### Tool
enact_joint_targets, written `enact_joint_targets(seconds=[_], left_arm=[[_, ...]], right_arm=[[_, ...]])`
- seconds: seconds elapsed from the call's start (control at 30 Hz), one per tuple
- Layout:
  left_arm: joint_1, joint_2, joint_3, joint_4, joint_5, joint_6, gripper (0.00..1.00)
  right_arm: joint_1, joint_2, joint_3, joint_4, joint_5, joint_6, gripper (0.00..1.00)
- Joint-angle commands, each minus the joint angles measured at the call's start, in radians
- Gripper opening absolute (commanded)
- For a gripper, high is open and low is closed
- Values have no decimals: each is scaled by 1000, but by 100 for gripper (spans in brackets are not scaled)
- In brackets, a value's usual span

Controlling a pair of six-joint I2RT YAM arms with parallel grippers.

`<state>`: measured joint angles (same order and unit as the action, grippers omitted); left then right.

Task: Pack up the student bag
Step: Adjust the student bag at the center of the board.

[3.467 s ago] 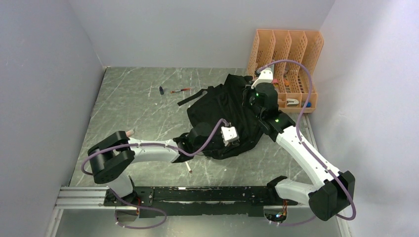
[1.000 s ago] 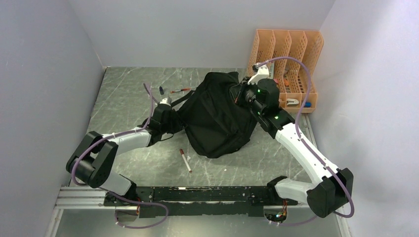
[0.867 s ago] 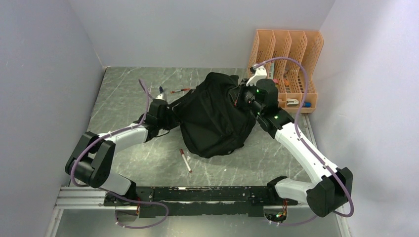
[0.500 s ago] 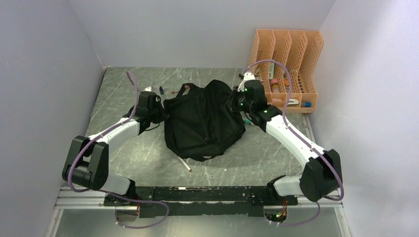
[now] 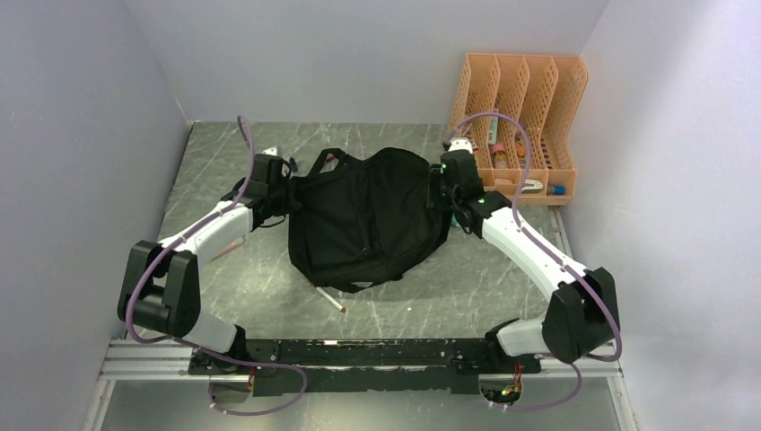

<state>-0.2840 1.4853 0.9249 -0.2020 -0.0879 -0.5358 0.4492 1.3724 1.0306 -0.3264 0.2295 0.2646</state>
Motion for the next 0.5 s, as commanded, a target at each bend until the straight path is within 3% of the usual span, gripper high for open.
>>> enact_joint_targets(seconds=[0.0, 0.23, 0.47], left_arm=[[24, 5, 60, 9, -114, 87, 5], [23, 9, 55, 19, -90, 110, 5], [23, 27, 65, 22, -24, 114, 5]], right_arm=[[-31, -90, 9, -39, 112, 7, 47], [-91, -170, -59, -102, 211, 57, 49], [-177, -134, -115, -81, 163, 73, 49]])
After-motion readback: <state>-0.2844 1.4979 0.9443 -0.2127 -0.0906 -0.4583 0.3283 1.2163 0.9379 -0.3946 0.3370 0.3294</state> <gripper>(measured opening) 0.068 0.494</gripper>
